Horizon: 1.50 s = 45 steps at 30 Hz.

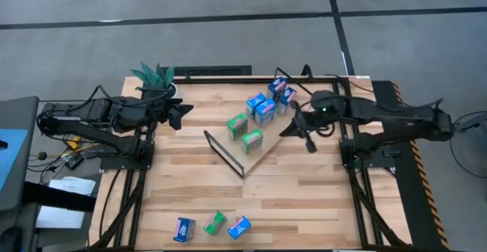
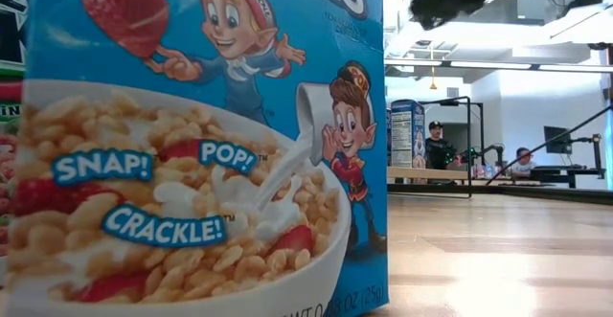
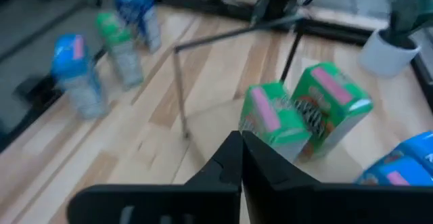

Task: Stack cereal on shelf
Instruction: Put the right green cereal box on the shelf aligned with the green cereal box

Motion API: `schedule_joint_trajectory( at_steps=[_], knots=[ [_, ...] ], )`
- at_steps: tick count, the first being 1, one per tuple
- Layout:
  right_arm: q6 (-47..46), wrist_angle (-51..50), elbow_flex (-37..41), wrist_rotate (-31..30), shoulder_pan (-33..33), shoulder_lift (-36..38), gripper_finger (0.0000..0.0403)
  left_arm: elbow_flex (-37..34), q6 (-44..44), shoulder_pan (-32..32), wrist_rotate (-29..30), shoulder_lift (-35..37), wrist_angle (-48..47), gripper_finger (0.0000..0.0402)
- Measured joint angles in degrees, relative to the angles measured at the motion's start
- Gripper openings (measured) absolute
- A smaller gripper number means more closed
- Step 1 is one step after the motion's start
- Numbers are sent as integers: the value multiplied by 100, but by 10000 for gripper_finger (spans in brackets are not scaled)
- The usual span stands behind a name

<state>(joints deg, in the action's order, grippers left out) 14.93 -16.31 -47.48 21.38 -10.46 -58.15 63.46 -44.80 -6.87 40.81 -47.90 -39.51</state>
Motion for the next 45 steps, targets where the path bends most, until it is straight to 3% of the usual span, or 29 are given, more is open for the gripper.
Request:
schedule_joint_trajectory(
  at_steps=[4, 12, 18, 31, 45],
  knots=[
    [-203, 945, 509, -25, 69, -326, 34, 2, -125, 0, 4, -35, -2, 293],
    [-53, 1552, 651, 26, 149, -1360, 11, 2, -292, 0, 6, -152, -6, 293],
    [-49, 2019, 650, 259, 85, -1877, 24, 0, -301, 0, -40, -207, -13, 293],
    [62, 2348, 645, 278, -245, -2372, 21, 0, -288, 0, 5, -199, -10, 293],
    [106, 2586, 645, 270, -319, -2371, 19, 0, -284, 0, 12, -199, -109, 293]
  ],
)
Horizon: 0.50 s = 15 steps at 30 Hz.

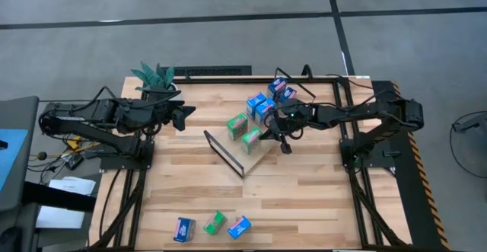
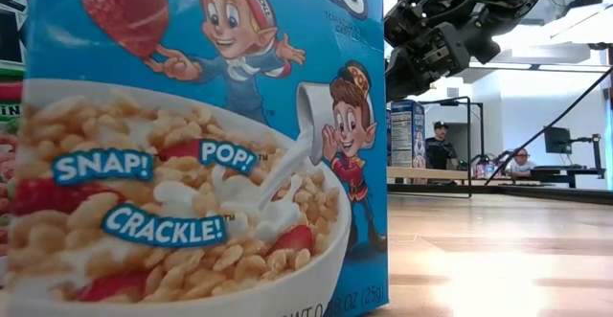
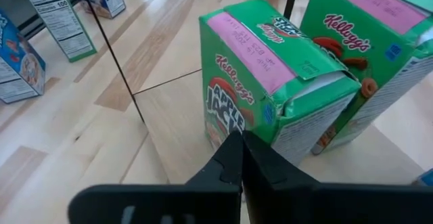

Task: Stack cereal on shelf
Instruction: Put the right green cereal box on the shelf aligned with the green cereal box

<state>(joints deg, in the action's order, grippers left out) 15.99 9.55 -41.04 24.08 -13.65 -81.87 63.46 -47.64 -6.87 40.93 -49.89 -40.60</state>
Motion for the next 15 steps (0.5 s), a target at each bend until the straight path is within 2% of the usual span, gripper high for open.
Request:
schedule_joint_trajectory(
  at_steps=[15],
  knots=[
    [-131, -65, 28, -156, 137, 0, 26, 2, -4, 0, -2, 0, 4, 293]
  ],
)
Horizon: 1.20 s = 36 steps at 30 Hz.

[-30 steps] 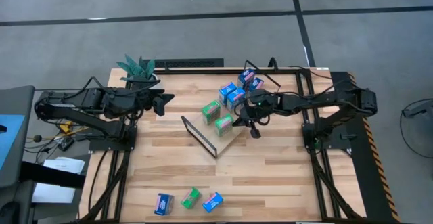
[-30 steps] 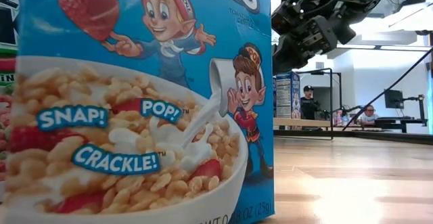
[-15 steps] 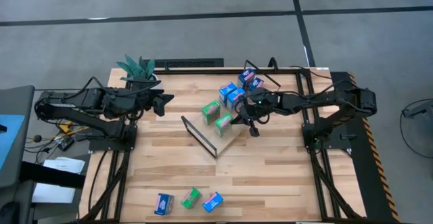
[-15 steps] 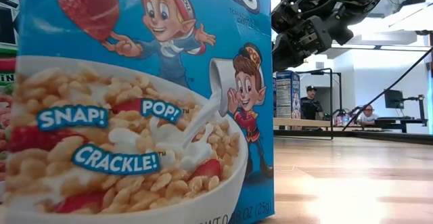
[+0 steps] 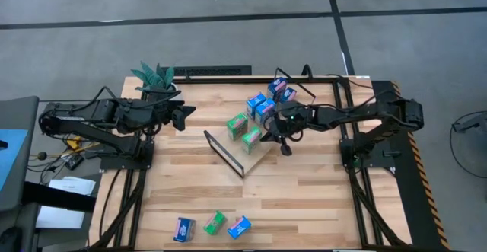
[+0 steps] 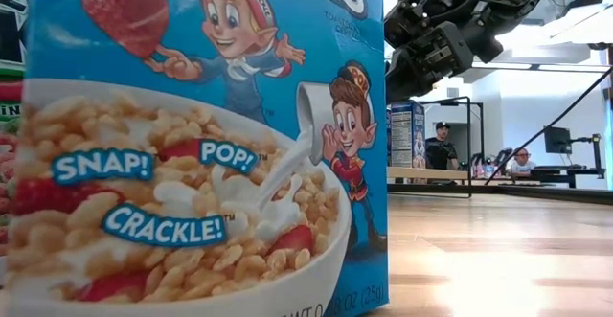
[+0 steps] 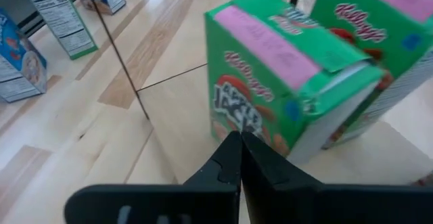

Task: Stack cereal on shelf
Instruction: Put the right green cereal box on the shelf aligned with the green cereal box, then put the blue cereal box on the shelf aligned with the blue cereal boxes

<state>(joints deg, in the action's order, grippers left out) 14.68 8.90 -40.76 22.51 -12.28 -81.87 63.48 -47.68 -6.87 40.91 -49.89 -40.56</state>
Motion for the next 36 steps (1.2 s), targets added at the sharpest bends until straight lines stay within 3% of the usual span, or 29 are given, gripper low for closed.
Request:
schedule_joint_trajectory(
  at_steps=[26, 31, 36],
  knots=[
    [-287, 152, 37, -102, 156, 32, 24, -1, 2, 0, -28, 0, 5, 293],
    [-664, -196, -205, 189, 357, 344, 40, 0, 0, 0, -564, 2, 108, 293],
    [-584, -889, -720, 185, 634, 721, 66, 0, 101, -27, -1891, -67, 848, 293]
  ],
)
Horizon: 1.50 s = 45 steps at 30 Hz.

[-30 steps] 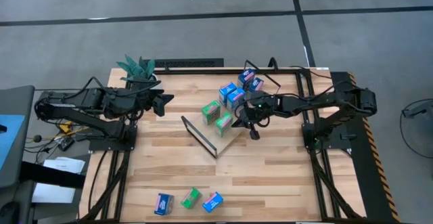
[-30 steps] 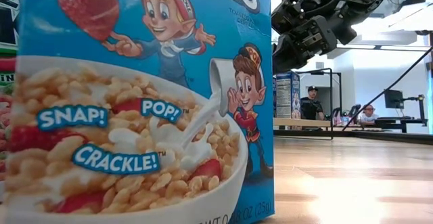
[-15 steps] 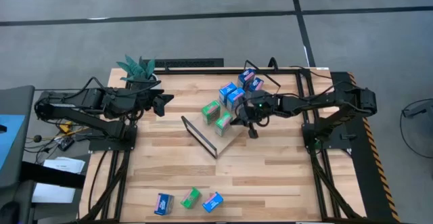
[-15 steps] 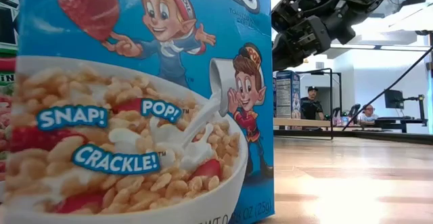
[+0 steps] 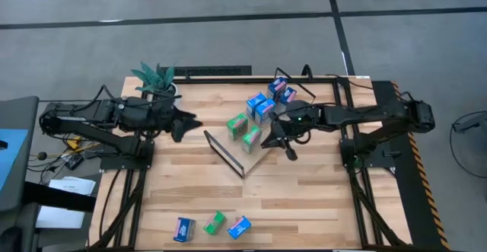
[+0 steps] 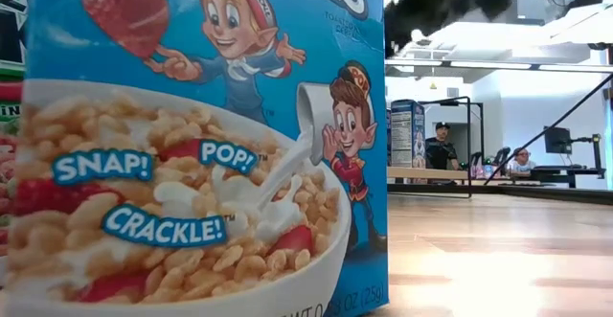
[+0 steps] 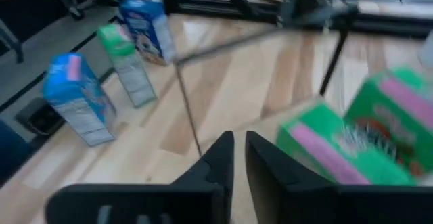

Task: Stack cereal on shelf
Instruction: Put the blue cereal box on the shelf aligned with the blue cereal boxes

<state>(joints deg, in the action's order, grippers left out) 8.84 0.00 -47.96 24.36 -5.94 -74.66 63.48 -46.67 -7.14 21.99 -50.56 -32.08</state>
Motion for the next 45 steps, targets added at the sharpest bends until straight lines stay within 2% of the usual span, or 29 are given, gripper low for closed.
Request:
schedule_joint_trajectory(
  at_steps=[3, 8, 12, 15, 20, 23, 26, 33, 40, 45],
  knots=[
    [258, -573, -362, -24, 217, 185, 96, -1, -62, -97, -345, -81, 409, 293],
    [376, -1160, -931, -369, 691, 418, 179, 2, -352, -288, -315, -283, 703, 293],
    [375, -1105, -1141, -760, 1231, 414, 246, 2, -559, -459, -21, -517, 721, 293],
    [366, -815, -1173, -1123, 1698, 277, 273, 2, -713, -562, 77, -713, 714, 293],
    [304, -126, -1175, -1610, 2426, -248, 282, 0, -1036, -778, -366, -966, 809, 293],
    [29, 275, -1239, -1938, 2771, -621, 282, 0, -1216, -1019, -886, -1026, 900, 293],
    [-183, 306, -1471, -2404, 2992, -898, 282, 0, -1619, -1397, -1245, -1017, 769, 293],
    [-438, 336, -2094, -3447, 3320, -1357, 282, 0, -3234, -2875, -1093, -1153, -331, 293],
    [-979, 368, -2398, -3648, 3408, -1736, 282, -4, -4765, -4300, -765, -1685, -809, 293],
    [-1269, 340, -2403, -3648, 3409, -1952, 282, 256, -5514, -4984, -666, -2448, -1025, 293]
  ],
)
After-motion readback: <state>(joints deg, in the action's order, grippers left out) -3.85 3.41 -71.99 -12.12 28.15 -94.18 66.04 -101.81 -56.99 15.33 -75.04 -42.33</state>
